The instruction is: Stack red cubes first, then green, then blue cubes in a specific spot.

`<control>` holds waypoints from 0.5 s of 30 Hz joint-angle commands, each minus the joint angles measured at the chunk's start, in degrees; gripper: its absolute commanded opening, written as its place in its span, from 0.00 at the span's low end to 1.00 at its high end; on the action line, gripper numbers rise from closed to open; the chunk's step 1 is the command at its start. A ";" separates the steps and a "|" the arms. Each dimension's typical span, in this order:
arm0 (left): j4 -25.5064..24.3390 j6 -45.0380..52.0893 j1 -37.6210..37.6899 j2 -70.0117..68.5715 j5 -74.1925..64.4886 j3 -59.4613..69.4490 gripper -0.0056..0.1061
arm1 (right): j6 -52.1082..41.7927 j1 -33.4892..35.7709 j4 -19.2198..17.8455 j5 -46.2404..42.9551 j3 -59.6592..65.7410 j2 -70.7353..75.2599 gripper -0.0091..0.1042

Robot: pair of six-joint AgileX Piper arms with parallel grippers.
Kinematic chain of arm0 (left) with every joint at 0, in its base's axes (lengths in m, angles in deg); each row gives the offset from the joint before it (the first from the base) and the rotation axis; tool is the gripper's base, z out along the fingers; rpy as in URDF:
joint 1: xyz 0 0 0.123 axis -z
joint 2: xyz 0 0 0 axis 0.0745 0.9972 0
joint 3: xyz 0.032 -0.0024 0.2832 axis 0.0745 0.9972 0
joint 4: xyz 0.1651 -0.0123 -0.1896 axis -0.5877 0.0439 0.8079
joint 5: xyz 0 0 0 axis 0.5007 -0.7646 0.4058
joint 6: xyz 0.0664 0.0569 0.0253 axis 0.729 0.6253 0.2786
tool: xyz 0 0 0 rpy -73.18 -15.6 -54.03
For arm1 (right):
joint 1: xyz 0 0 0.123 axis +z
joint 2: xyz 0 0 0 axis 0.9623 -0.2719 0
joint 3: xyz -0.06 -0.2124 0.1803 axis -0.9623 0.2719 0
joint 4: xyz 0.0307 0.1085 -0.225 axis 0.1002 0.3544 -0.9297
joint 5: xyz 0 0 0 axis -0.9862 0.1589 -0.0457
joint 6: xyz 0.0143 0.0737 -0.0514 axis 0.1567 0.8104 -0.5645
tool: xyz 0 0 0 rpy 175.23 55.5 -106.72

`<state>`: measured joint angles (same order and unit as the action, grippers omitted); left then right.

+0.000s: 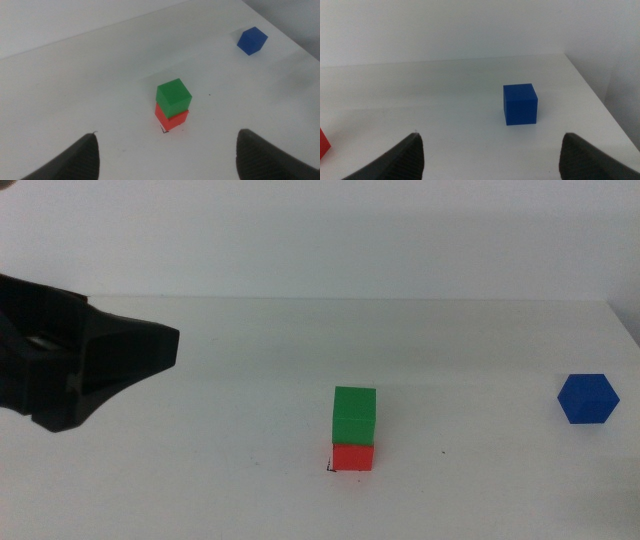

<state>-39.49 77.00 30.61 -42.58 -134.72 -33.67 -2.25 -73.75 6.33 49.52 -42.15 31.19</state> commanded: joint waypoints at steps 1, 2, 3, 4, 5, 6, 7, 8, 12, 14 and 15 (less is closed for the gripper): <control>-0.54 -0.21 -0.04 -0.20 0.24 0.09 0.89 | -0.12 -0.39 -0.52 -1.16 0.22 0.27 0.80; -0.66 -0.21 -0.04 -0.20 0.24 0.09 0.89 | -1.56 -0.39 -2.34 -2.93 0.22 0.27 0.80; -0.66 -0.21 -0.04 -0.20 0.24 0.09 0.89 | -1.52 -0.48 -4.02 -5.50 0.22 0.27 0.80; -0.66 -0.21 -0.04 -0.20 0.24 0.09 0.89 | 0.75 -0.48 -3.55 -8.51 0.22 0.27 0.80; -0.66 -0.21 -0.04 -0.20 0.24 0.09 0.89 | 5.19 -0.48 -2.25 -9.07 0.22 0.27 0.80; -0.66 -0.21 -0.04 -0.20 0.24 0.09 0.89 | 8.09 -0.48 -2.12 -8.90 -1.35 0.27 0.80; -0.66 -0.21 -0.04 -0.20 0.24 0.09 0.89 | 9.96 -0.48 -2.62 -8.90 -3.69 -2.15 0.80; -0.66 -0.21 -0.04 -0.20 0.24 0.09 0.89 | 10.83 -0.48 -2.92 -8.90 -6.63 -5.80 0.80; -0.66 -0.21 -0.04 -0.20 0.24 0.09 0.89 | 12.21 -0.39 -1.35 3.93 -22.49 -25.93 0.80; -0.64 -0.21 -0.04 -0.32 0.24 0.09 0.89 | 11.81 -0.39 -1.36 15.55 -32.00 -37.22 0.80; -0.64 -0.21 -0.04 -0.32 0.24 0.09 0.89 | 11.81 -0.39 -1.48 19.82 -35.37 -42.19 0.80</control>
<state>-40.03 77.00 30.61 -42.58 -134.72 -33.67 9.52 -73.75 4.81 60.75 -72.34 -3.48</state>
